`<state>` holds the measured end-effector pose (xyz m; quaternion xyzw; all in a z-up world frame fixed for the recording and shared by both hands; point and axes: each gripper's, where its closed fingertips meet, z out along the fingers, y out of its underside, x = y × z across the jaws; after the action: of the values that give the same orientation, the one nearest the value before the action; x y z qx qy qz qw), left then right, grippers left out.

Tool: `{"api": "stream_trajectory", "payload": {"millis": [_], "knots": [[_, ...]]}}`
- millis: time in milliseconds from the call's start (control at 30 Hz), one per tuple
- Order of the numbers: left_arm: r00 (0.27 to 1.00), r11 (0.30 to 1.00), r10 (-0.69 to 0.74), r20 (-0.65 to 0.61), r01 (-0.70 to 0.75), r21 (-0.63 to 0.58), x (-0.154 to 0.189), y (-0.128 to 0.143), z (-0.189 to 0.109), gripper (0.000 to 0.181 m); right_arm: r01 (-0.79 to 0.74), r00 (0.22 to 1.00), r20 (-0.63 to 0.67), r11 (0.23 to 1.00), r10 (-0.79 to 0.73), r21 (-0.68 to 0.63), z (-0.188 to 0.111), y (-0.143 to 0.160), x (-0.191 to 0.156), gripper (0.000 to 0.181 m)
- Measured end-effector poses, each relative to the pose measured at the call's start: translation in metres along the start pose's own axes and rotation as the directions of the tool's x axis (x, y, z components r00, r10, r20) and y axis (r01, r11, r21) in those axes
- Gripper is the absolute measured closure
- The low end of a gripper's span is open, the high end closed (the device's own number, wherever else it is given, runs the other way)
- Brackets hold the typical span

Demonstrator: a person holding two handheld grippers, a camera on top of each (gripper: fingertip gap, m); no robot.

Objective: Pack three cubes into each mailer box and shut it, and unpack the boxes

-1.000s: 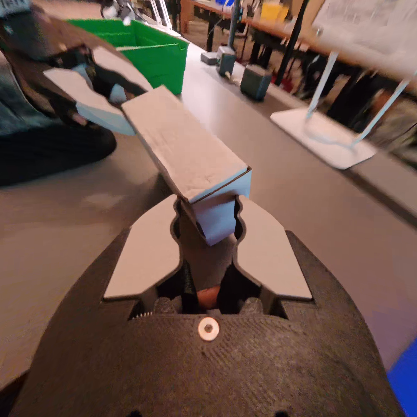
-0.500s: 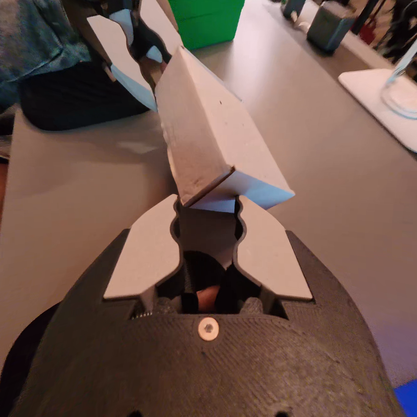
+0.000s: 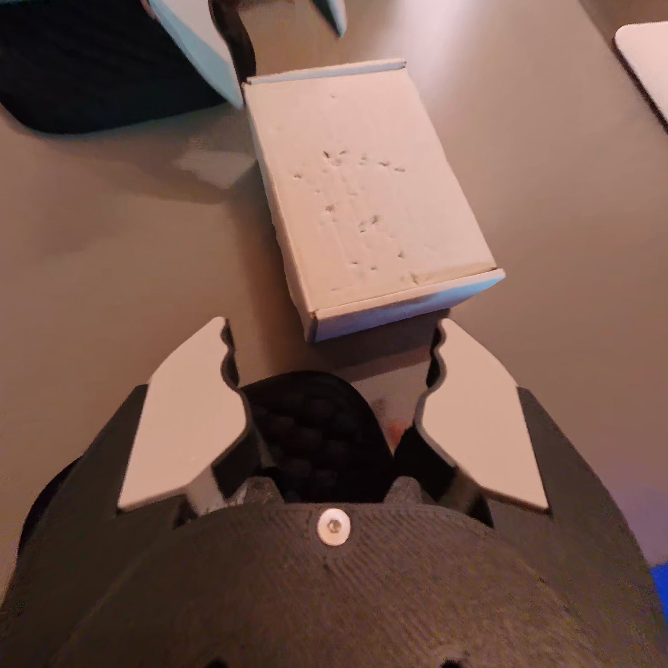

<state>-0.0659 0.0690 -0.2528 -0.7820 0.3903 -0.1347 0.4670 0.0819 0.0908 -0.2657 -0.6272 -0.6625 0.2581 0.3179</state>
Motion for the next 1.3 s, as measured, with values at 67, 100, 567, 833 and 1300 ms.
{"api": "stream_trajectory", "payload": {"millis": [67,100,567,833,1300], "knots": [[0.996,0.992,-0.006,0.084,-0.004,0.124,-0.013,-0.016,-0.006,0.09,0.035,0.999,-0.005,0.998,-0.035,-0.055,-0.001,0.0,0.0,0.067],[0.995,0.985,-0.019,0.103,0.001,0.171,-0.016,-0.023,-0.009,0.085,0.059,0.998,-0.001,0.995,-0.06,-0.086,-0.002,-0.001,-0.001,0.063],[0.959,0.882,-0.175,0.222,0.052,0.469,-0.049,-0.056,-0.039,0.058,0.19,0.977,0.182,0.859,-0.115,-0.476,0.059,-0.046,0.014,0.035],[0.961,0.877,-0.152,0.232,0.023,0.48,-0.047,-0.06,-0.043,0.06,0.23,0.972,0.191,0.735,-0.139,-0.637,0.073,-0.034,0.019,0.037],[0.961,0.89,-0.135,0.243,0.009,0.457,-0.048,-0.057,-0.041,0.062,0.241,0.97,0.194,0.705,-0.148,-0.667,0.071,-0.033,0.017,0.056]]}}
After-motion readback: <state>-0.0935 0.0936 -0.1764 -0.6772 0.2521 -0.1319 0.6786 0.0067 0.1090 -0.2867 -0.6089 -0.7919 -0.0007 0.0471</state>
